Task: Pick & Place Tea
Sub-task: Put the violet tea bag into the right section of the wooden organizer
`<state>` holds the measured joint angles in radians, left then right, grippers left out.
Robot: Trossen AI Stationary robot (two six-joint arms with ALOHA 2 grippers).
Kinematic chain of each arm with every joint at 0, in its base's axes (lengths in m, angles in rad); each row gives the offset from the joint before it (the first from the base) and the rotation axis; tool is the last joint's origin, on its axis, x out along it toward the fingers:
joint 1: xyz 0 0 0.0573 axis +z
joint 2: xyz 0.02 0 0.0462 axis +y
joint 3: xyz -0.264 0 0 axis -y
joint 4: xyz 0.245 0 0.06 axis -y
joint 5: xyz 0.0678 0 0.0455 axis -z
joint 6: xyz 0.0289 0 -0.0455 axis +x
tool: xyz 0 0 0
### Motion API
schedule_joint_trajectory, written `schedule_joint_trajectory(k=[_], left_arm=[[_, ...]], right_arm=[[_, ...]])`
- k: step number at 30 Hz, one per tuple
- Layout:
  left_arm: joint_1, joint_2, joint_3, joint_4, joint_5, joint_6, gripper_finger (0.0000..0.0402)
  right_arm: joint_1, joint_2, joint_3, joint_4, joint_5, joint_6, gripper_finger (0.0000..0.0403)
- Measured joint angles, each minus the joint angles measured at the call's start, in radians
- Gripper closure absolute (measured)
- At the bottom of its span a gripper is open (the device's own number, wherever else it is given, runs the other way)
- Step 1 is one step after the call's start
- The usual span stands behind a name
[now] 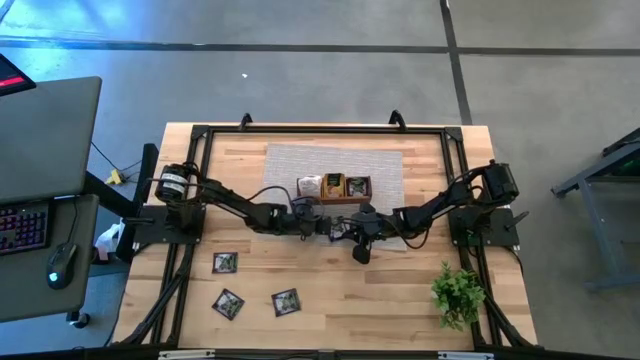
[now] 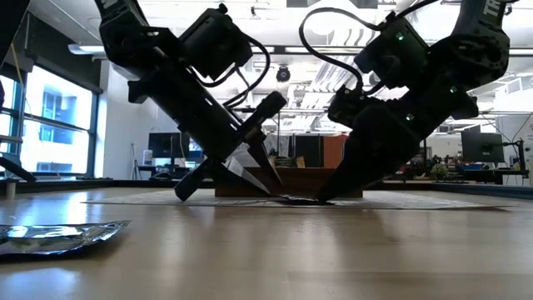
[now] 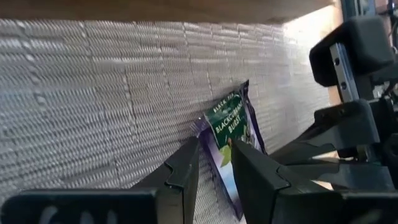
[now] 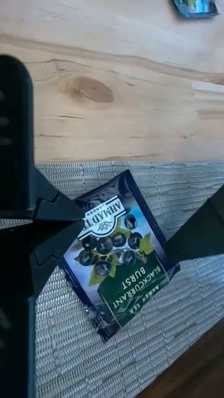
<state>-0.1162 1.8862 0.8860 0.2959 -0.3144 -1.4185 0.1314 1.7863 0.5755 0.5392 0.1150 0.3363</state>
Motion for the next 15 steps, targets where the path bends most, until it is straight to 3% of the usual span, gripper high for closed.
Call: schedule_joint_trajectory(k=[9, 15], left_arm=[[-0.001, 0.0, 0.0, 0.002, 0.014, -0.026, 0.0308], [-0.001, 0.0, 0.0, 0.028, 0.013, 0.014, 0.0308]], right_arm=[[0.0, 0.0, 0.0, 0.01, -0.002, -0.003, 0.0403], [0.0, 0.001, -0.001, 0.111, -0.048, -0.047, 0.0403]])
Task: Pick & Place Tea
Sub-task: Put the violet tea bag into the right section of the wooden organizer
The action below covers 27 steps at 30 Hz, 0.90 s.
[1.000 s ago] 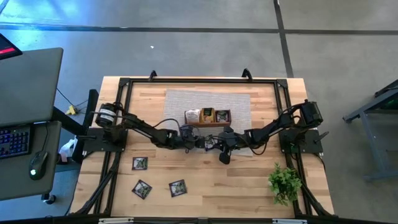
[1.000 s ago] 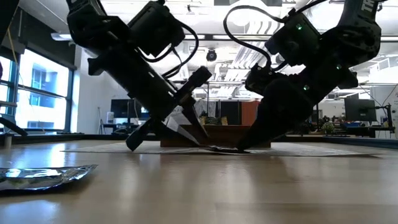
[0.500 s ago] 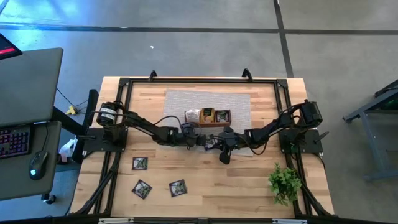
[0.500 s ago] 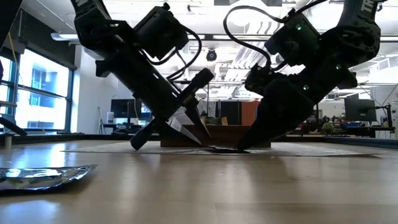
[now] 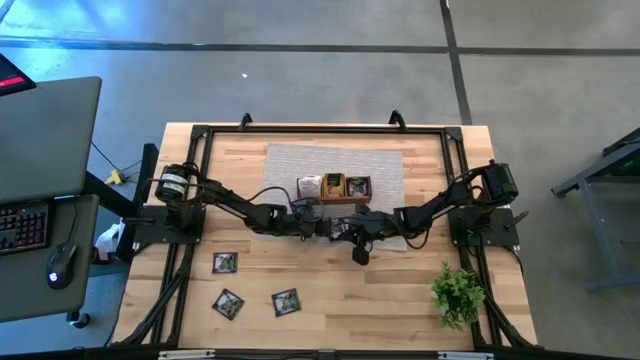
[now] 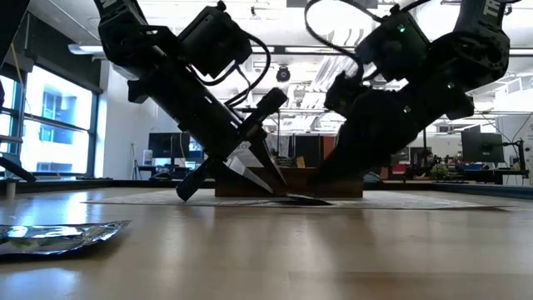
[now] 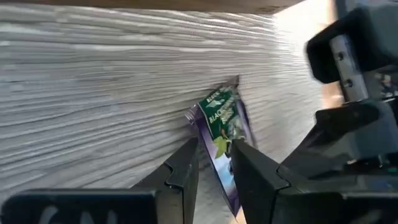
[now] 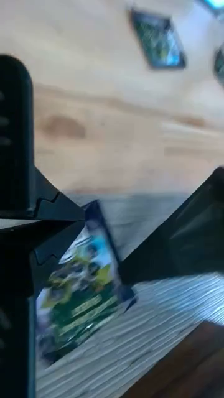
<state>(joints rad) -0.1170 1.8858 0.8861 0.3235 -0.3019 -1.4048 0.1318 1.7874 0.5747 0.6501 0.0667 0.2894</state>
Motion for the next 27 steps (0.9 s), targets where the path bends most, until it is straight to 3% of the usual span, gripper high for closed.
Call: schedule_joint_trajectory(k=[5, 17, 21, 27], left_arm=[[0.0, 0.0, 0.0, 0.044, -0.003, 0.033, 0.0308], [0.0, 0.0, 0.0, -0.021, -0.004, 0.02, 0.0308], [0.01, 0.0, 0.0, -0.03, -0.006, 0.009, 0.0308], [0.035, 0.013, 0.004, -0.031, 0.012, 0.009, 0.0308]], right_arm=[[0.001, 0.0, 0.0, -0.004, 0.005, 0.022, 0.0403], [0.039, -0.092, 0.0, -0.19, 0.249, 0.025, 0.0403], [0.036, -0.114, 0.0, -0.321, 0.344, 0.123, 0.0403], [-0.021, -0.03, 0.0, -0.262, 0.302, 0.166, 0.0403]])
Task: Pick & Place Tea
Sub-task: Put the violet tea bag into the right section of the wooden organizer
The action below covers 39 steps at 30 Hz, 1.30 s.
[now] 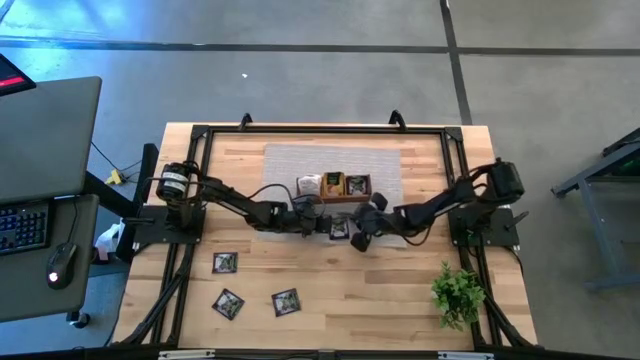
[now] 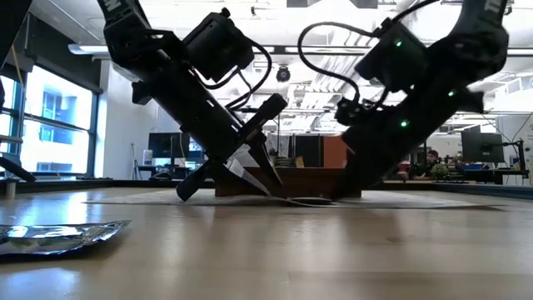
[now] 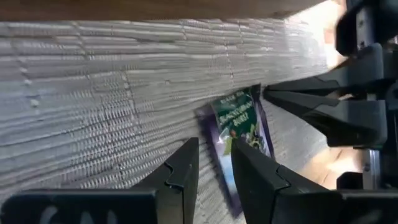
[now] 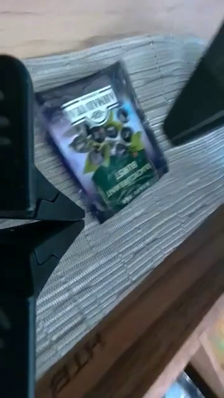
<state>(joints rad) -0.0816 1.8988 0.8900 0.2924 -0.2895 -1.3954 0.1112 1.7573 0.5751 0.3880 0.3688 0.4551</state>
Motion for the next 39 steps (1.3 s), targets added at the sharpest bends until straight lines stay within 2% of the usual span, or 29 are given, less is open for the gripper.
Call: schedule_joint_trajectory(k=[5, 14, 21, 24, 28, 31, 35, 39], left_arm=[[0.005, 0.001, 0.0, -0.001, 0.043, 0.008, 0.0308], [0.004, 0.003, -0.001, 0.002, 0.053, 0.038, 0.0308], [0.004, 0.004, -0.002, -0.003, 0.111, 0.033, 0.0308], [0.007, 0.005, 0.005, -0.011, 0.156, 0.043, 0.0308], [0.035, 0.008, 0.03, -0.031, 0.265, 0.068, 0.0308], [0.052, 0.01, 0.071, -0.092, 0.322, 0.104, 0.0308], [0.072, 0.011, 0.153, -0.273, 0.409, 0.152, 0.0308], [0.081, 0.011, 0.232, -0.45, 0.406, 0.187, 0.0308]], right_arm=[[-0.02, 0.058, 0.002, 0.117, -0.057, -0.01, 0.0403], [-0.017, 0.055, 0.001, 0.137, -0.096, -0.044, 0.0403], [-0.014, 0.053, 0.0, 0.152, -0.169, -0.036, 0.0403], [-0.013, 0.052, 0.0, 0.147, -0.177, -0.035, 0.0403], [-0.012, 0.051, 0.0, 0.129, -0.173, -0.036, 0.0403], [-0.012, 0.051, 0.0, 0.125, -0.169, -0.036, 0.0403], [-0.012, 0.051, 0.001, 0.123, -0.169, -0.036, 0.0403], [-0.012, 0.051, 0.001, 0.122, -0.17, -0.036, 0.0403]])
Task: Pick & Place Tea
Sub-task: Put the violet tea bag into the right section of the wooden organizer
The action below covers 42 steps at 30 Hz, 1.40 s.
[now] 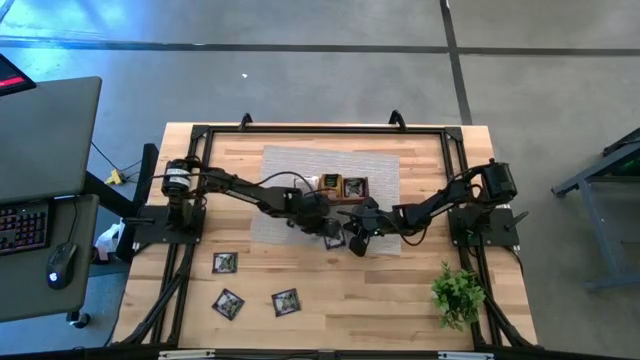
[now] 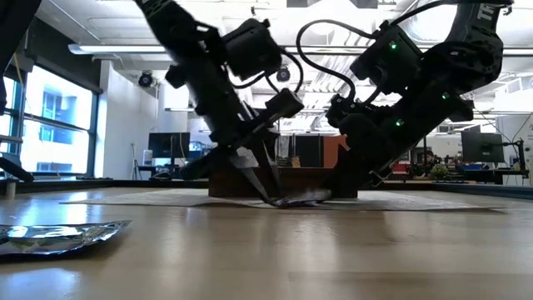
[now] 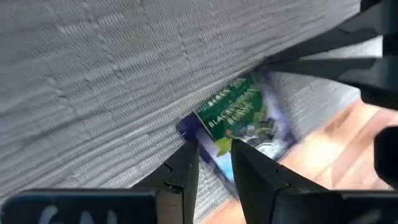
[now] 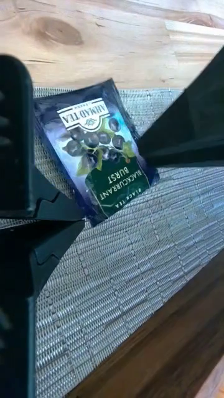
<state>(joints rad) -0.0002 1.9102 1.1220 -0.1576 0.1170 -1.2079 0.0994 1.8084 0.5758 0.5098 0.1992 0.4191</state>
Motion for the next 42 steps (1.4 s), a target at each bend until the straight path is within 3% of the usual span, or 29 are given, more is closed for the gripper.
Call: schedule_joint_trajectory(k=[17, 25, 34, 42], left_arm=[[-0.027, -0.002, 0.063, -0.177, -0.044, -0.062, 0.0308], [-0.042, -0.004, 0.063, -0.086, -0.114, -0.068, 0.0308], [-0.042, -0.004, 0.063, -0.188, -0.127, -0.107, 0.0308], [-0.056, 0.046, 0.067, -0.091, -0.071, -0.126, 0.0308]], right_arm=[[0.011, 0.001, 0.0, -0.002, -0.009, 0.011, 0.0403], [0.017, 0.003, -0.001, 0.035, -0.051, 0.013, 0.0403], [0.021, 0.003, -0.001, 0.018, -0.042, 0.019, 0.0403], [0.02, 0.002, -0.002, 0.021, -0.031, 0.019, 0.0403]])
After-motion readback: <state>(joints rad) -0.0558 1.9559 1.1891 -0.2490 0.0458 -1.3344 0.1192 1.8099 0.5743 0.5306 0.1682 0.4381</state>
